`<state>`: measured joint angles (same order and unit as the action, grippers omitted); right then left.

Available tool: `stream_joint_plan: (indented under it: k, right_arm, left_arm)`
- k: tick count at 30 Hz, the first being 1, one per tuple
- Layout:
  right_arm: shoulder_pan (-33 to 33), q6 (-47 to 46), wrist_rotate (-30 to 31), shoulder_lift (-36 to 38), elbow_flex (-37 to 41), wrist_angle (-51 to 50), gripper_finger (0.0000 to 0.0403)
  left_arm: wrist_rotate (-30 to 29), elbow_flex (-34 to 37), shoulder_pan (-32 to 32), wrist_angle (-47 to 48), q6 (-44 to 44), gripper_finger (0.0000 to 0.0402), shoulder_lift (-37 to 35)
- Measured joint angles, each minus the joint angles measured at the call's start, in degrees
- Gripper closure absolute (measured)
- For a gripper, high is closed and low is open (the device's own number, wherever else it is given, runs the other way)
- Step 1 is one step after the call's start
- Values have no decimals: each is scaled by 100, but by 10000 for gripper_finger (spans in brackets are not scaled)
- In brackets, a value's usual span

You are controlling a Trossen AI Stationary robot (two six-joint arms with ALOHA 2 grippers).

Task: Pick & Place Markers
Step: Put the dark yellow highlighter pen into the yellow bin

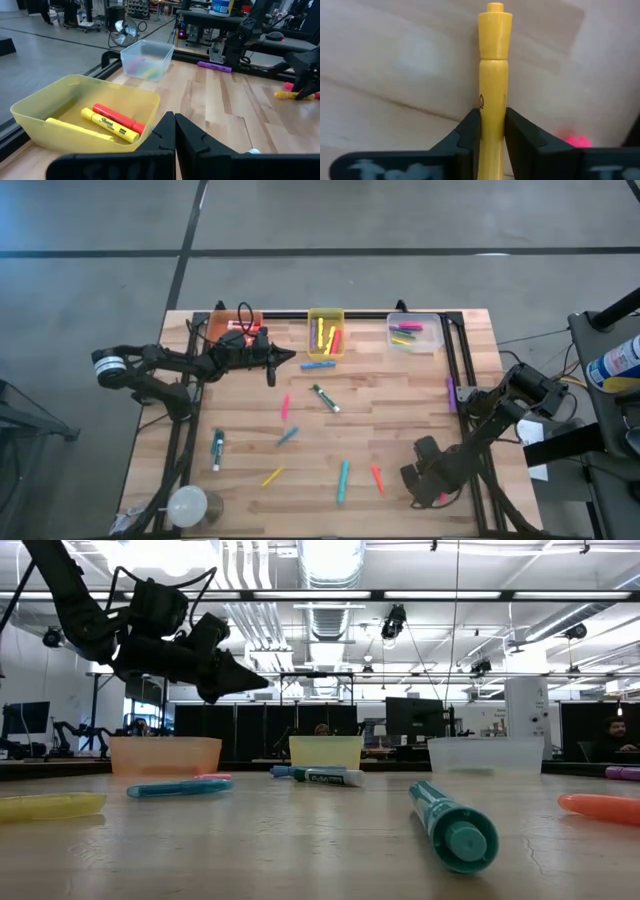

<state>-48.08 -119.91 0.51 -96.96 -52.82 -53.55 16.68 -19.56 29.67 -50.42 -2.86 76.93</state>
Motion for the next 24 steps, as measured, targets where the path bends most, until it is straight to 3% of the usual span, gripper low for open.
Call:
stream_joint_plan:
  k: [5, 9, 13, 16, 19, 24]
  right_arm:
    - [281, 774, 595, 391, -172, -158, 339]
    - [777, 1684, 1751, 848, -411, -283, 336]
    - [1566, 2967, 2850, 1227, -621, -238, 336]
    - [2434, 4170, 3254, 1401, -658, 79, 336]
    - [3473, 5682, 3193, 1505, -591, 1087, 336]
    - [5256, 7716, 2143, 1407, -586, 2785, 336]
  left_arm:
    - [-2, 38, 1, 42, 163, 402, 0]
    - [-3, 81, 1, 31, 217, 402, 0]
    - [-4, 175, 2, -87, 311, 402, 0]
    - [-4, 285, 37, -279, 429, 402, 0]
    - [-4, 370, 124, -418, 417, 401, 0]
    - [-6, 418, 240, -465, 403, 402, 0]
